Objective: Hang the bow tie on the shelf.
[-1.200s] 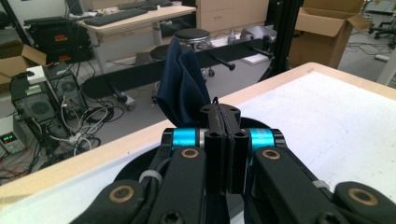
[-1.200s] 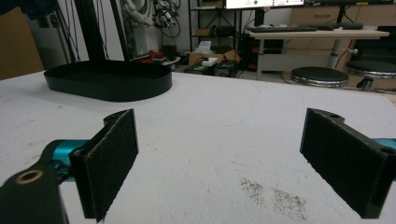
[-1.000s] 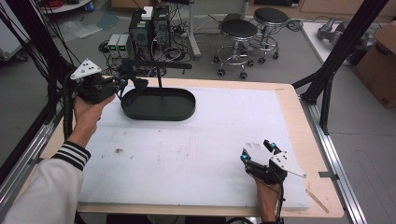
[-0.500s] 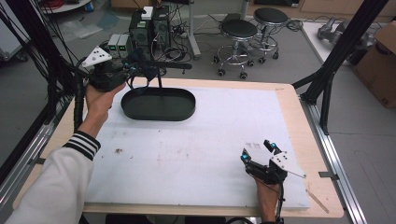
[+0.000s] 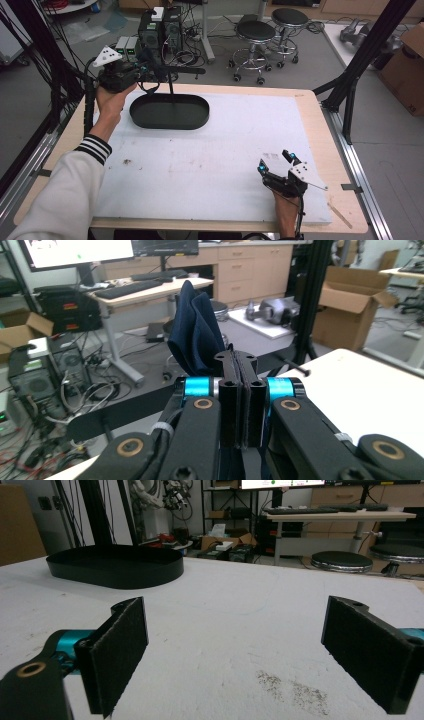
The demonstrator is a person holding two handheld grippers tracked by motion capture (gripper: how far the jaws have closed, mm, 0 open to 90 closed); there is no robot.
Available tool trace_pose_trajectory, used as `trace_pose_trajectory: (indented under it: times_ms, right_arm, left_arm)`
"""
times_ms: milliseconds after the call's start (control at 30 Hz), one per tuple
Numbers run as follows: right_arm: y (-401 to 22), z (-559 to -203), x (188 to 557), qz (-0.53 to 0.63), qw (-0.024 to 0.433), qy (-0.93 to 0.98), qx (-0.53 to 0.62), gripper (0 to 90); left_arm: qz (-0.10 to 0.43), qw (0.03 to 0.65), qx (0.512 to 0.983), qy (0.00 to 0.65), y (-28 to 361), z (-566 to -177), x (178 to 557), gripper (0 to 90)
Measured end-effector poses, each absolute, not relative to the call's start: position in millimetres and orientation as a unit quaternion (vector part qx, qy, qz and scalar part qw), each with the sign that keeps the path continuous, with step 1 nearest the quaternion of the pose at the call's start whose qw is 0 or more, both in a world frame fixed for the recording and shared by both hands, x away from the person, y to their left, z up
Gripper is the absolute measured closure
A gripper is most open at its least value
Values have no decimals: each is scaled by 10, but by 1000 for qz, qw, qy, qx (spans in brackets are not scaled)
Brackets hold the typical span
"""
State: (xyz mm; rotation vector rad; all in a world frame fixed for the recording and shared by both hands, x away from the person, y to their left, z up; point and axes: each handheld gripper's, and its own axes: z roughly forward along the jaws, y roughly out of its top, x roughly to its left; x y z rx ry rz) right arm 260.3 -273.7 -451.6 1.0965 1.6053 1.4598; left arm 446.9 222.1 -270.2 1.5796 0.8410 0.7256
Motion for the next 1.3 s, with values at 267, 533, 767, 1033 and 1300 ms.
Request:
trace_pose_trajectory:
  times_ms: [267,533,767,1033,1300]
  right_arm:
    - [-2732,-4516,2606,561,352,620,420,104]
    - [-2734,-4517,2605,562,351,620,421,104]
    - [-2733,-4516,2606,562,351,620,420,104]
    - [-2726,-4516,2601,561,348,620,423,104]
    - [-2736,-4516,2605,562,348,620,422,104]
  left_arm:
    - [302,574,670,362,2166,-2780,4558,884]
    - [313,563,669,372,2099,-2858,4651,884]
    - [314,562,659,389,2180,-2885,4728,884]
    - [317,545,669,393,2106,-2987,4771,884]
    - [327,527,673,403,2108,-3028,4805,884]
